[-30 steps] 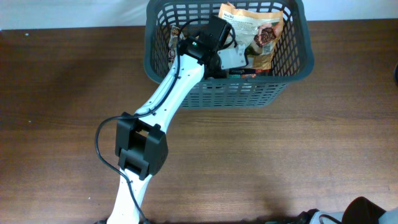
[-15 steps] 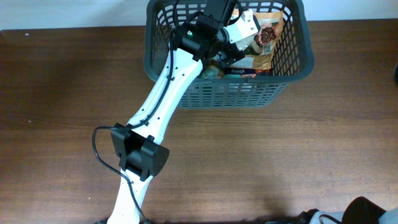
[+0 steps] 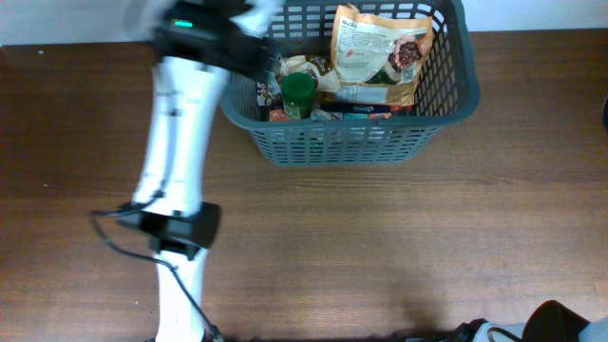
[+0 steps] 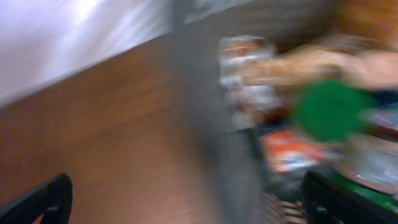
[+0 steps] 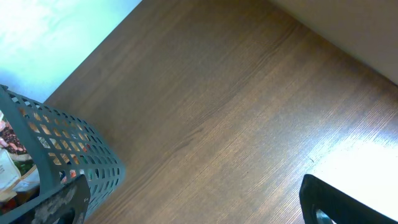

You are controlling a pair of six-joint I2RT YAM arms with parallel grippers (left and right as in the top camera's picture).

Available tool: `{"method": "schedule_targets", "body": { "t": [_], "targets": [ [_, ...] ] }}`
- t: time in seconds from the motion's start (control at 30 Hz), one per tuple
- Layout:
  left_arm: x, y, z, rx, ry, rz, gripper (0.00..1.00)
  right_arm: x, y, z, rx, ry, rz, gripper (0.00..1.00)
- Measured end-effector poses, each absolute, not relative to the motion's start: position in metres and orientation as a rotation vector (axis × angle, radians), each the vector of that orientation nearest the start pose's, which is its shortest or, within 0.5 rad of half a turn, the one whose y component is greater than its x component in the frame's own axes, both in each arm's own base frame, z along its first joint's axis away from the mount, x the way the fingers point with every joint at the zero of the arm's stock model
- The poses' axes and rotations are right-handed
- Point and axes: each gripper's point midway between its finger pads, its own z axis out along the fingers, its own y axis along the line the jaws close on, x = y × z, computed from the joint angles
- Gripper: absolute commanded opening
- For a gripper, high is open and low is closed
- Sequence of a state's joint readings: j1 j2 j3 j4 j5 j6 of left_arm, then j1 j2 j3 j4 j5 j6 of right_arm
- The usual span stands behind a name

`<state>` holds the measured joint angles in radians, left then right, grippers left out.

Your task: Pack container

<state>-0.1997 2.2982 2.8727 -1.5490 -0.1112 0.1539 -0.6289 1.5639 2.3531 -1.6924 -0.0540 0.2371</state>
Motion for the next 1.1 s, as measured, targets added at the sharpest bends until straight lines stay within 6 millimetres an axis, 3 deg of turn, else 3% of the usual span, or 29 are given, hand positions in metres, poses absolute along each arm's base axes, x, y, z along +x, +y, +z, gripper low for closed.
{"method": "schedule_targets", "body": {
  "t": [0.2,0.33,0.43,0.6,0.8,0.9,0.97,1.03,1.1],
  "targets": [
    [0.491,0.049,0.285,-0.067,2.603,0.183,0.99,0.248,-0.169,0.401,1.016,2.257,-0.102,0.99],
    [0.482,0.101,0.284,-0.237,2.602,0.207,0.99,0.249,-0.169,0.400,1.017,2.258,-0.101,0.99],
    [0.477,0.124,0.284,-0.314,2.596,0.221,0.99,0.252,-0.172,0.396,1.024,2.272,-0.098,0.99],
    [0.471,0.145,0.284,-0.375,2.589,0.230,0.99,0.263,-0.180,0.382,1.045,2.315,-0.087,0.99],
    [0.471,0.145,0.284,-0.378,2.588,0.229,0.99,0.270,-0.175,0.378,1.023,2.339,-0.075,0.99],
    [0.471,0.145,0.284,-0.377,2.588,0.227,0.99,0.276,-0.141,0.390,0.885,2.349,-0.044,0.99],
    [0.471,0.145,0.284,-0.376,2.588,0.227,0.99,0.275,-0.101,0.403,0.728,2.349,0.004,0.99],
    [0.471,0.145,0.284,-0.377,2.589,0.227,0.99,0.265,-0.067,0.414,0.598,2.338,0.052,0.99],
    [0.472,0.145,0.285,-0.377,2.586,0.227,0.99,0.238,-0.035,0.413,0.483,2.346,0.100,0.99]
  ]
}}
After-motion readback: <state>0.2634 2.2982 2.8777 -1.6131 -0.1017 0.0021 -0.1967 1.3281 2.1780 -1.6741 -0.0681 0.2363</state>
